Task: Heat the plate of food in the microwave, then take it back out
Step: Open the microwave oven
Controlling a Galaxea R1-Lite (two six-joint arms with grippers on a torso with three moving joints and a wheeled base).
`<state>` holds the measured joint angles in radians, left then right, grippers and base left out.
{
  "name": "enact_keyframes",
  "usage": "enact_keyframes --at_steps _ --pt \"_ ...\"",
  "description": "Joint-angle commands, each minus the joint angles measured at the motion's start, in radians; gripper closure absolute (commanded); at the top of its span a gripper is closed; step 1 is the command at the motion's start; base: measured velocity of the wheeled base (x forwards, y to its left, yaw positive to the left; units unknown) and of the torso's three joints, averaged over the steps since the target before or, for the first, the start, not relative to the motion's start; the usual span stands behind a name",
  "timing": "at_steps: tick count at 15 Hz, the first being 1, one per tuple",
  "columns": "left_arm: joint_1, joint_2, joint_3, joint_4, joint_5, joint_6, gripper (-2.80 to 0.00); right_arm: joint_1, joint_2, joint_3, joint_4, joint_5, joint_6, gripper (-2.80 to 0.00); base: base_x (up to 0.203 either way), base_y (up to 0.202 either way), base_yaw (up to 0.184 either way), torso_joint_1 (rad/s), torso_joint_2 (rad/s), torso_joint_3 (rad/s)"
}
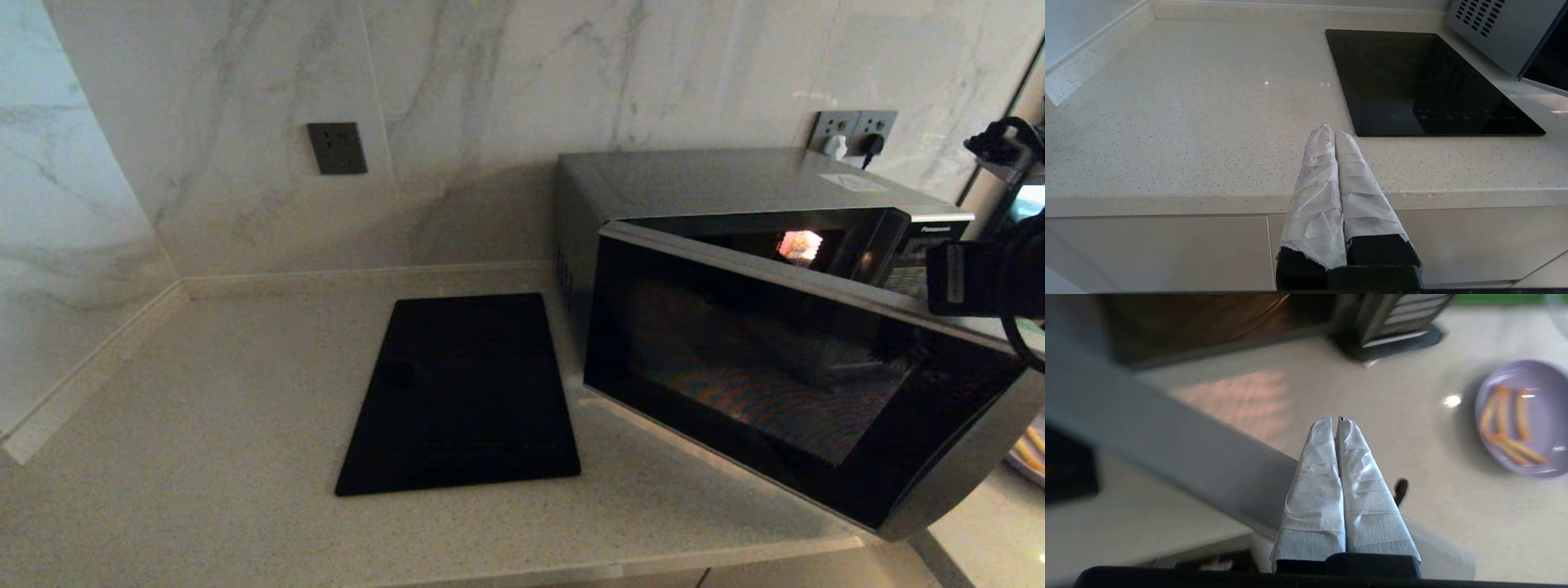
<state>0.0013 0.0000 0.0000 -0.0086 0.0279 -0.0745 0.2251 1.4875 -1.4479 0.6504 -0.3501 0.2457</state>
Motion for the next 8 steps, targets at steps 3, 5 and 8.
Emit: enact_keyframes --at_steps 3,5,8 --pt "0.000 0.002 0.000 -0.001 0.001 -0.001 0.00 0.060 -0.047 0.010 0.038 0.035 0.007 0.00 0.000 0.000 0.000 0.000 0.00 0.000" --pt "0.000 0.002 0.000 -0.001 0.001 -0.001 0.00 0.104 -0.065 0.011 0.055 0.056 0.009 0.00 0.000 0.000 0.000 0.000 0.00 0.000" --pt "0.000 0.002 0.000 -0.001 0.001 -0.001 0.00 0.204 -0.091 0.007 0.115 0.104 0.037 0.00 0.000 0.000 0.000 0.000 0.00 0.000"
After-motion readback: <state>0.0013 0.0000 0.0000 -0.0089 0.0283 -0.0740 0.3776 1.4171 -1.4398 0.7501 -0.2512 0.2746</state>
